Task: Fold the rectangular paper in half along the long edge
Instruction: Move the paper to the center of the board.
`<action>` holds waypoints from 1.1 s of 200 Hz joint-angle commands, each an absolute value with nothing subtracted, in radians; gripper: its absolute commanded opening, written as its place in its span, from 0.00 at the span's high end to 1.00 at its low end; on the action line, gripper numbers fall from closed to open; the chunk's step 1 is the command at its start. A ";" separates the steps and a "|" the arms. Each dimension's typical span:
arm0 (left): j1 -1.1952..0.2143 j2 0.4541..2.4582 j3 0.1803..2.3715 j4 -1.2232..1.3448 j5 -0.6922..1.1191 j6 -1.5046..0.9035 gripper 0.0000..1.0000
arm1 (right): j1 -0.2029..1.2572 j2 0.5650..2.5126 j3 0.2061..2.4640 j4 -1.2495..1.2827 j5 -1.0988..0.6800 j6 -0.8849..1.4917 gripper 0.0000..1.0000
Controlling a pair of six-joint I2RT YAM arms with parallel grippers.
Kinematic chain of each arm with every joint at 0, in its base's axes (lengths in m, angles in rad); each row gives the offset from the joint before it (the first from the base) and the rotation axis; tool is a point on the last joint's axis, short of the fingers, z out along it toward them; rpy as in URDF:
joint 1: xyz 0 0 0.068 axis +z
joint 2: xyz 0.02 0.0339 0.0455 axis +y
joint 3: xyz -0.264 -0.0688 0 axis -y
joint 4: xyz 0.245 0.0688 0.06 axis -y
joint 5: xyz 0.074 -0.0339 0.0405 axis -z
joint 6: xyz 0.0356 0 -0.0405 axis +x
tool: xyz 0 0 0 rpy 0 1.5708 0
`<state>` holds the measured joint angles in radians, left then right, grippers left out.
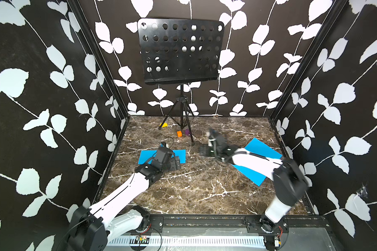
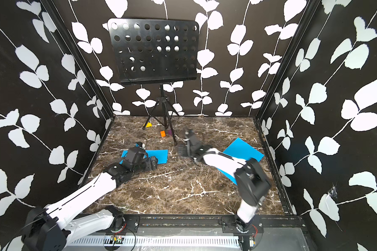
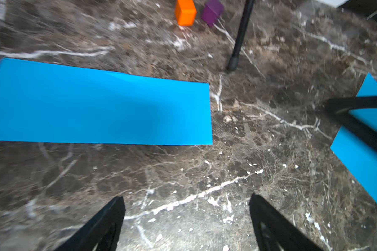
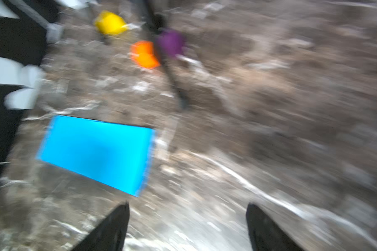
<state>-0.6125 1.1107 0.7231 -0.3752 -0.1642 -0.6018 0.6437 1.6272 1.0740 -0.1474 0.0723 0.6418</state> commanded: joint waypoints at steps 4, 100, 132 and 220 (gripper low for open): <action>-0.672 1.195 0.741 -0.255 -0.134 -0.596 0.08 | 0.498 1.511 0.918 -0.276 0.256 0.597 0.11; -0.724 1.412 0.779 -0.161 -0.079 -0.580 0.05 | 0.259 1.701 0.950 -0.317 -0.044 0.460 0.13; -0.723 1.376 0.751 -0.178 -0.109 -0.581 0.05 | 0.296 1.707 0.927 -0.308 -0.171 0.440 0.18; -0.723 1.309 0.737 -0.255 -0.183 -0.551 0.05 | 0.665 1.705 0.915 -0.439 -0.335 0.373 0.39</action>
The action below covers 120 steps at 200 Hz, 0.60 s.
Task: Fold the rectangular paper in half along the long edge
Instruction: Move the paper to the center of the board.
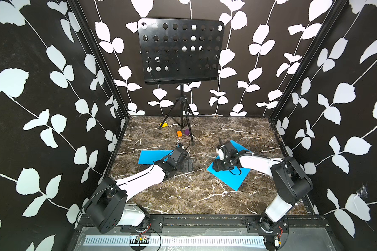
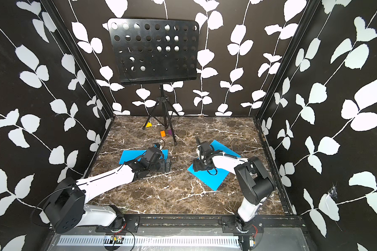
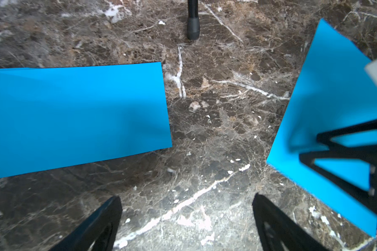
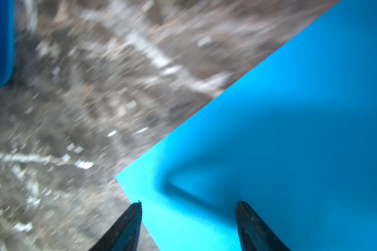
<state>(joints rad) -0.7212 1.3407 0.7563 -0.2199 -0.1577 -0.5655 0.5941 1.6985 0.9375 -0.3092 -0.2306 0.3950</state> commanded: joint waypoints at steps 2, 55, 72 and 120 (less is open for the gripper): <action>-0.723 1.309 0.737 -0.255 -0.183 -0.551 0.05 | 0.672 1.702 0.915 -0.442 -0.339 0.370 0.40; -0.728 1.370 0.779 -0.209 -0.082 -0.566 0.05 | 0.739 1.530 0.917 -0.530 -0.330 0.350 0.39; -0.757 1.425 0.831 -0.207 -0.051 -0.567 0.12 | 0.710 1.428 0.885 -0.496 -0.183 0.402 0.21; -0.882 1.675 1.098 -0.345 0.059 -0.521 0.30 | 0.398 1.262 0.700 -0.437 -0.114 0.615 0.17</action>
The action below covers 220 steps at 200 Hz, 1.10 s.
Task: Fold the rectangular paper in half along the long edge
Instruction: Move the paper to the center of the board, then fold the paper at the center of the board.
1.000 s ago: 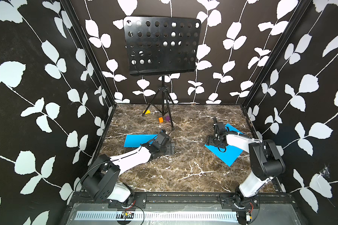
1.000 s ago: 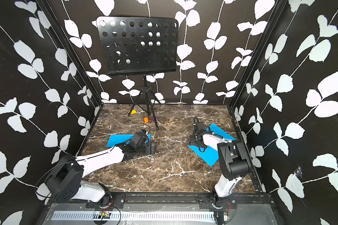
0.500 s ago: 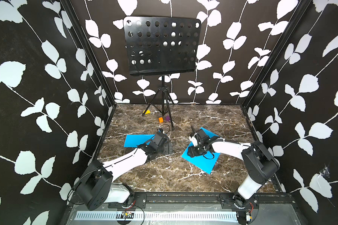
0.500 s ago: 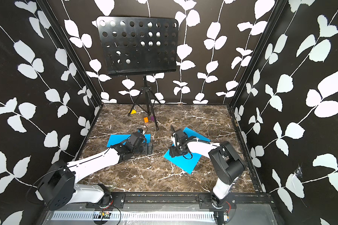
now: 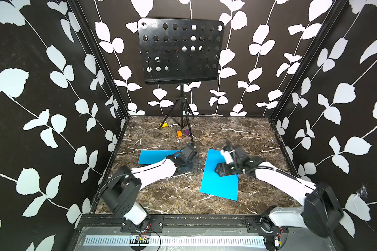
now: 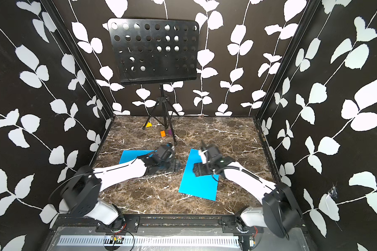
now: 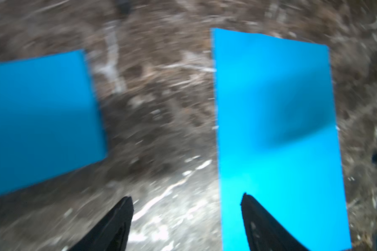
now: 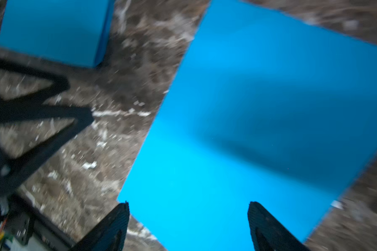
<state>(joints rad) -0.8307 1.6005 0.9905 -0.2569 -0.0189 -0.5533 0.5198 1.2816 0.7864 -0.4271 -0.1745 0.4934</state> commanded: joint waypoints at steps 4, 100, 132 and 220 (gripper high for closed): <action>-0.889 1.694 1.116 -0.357 0.064 -0.519 0.33 | 0.379 1.261 0.692 -0.437 -0.123 0.619 0.17; -0.939 1.939 1.309 -0.601 0.065 -0.411 0.72 | 0.288 1.343 0.594 -0.329 -0.253 0.701 0.28; -0.939 1.970 1.314 -0.632 0.049 -0.415 0.79 | 0.286 1.371 0.603 -0.300 -0.272 0.685 0.30; -0.930 1.929 1.157 -0.639 -0.005 -0.576 0.80 | 0.249 1.555 0.823 -0.297 -0.287 0.504 0.25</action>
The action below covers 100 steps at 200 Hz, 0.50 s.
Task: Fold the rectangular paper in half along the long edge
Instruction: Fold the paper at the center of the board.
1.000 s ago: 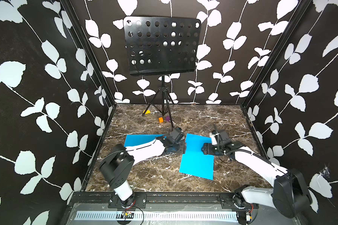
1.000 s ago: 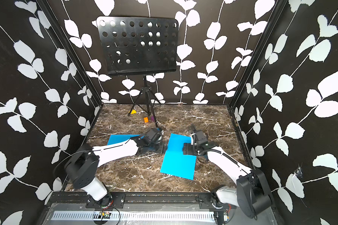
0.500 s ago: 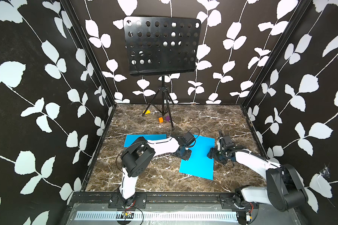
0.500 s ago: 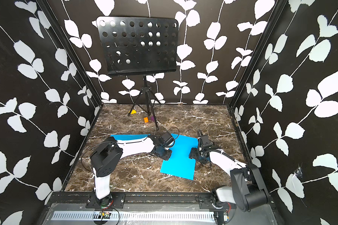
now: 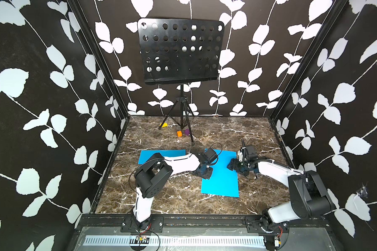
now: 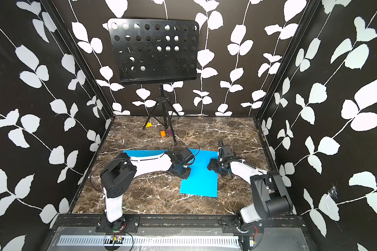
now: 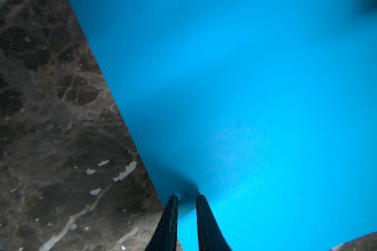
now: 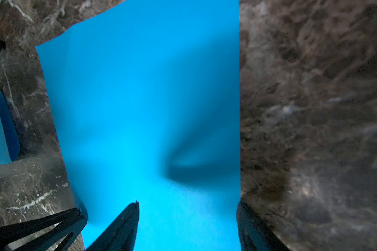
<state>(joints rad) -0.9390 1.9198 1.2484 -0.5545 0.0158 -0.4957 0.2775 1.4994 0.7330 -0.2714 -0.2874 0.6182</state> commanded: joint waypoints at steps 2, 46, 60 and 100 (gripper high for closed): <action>-0.931 1.928 1.153 -0.637 -0.003 -0.578 0.80 | 0.246 1.561 0.837 -0.303 -0.288 0.496 0.25; -0.924 1.924 1.131 -0.620 -0.013 -0.597 0.80 | 0.196 1.764 1.047 -0.327 -0.353 0.392 0.23; -0.920 1.926 1.130 -0.618 -0.011 -0.597 0.80 | 0.185 1.831 1.104 -0.333 -0.386 0.387 0.23; -0.917 1.928 1.119 -0.605 -0.004 -0.594 0.80 | 0.163 1.950 1.189 -0.321 -0.407 0.381 0.23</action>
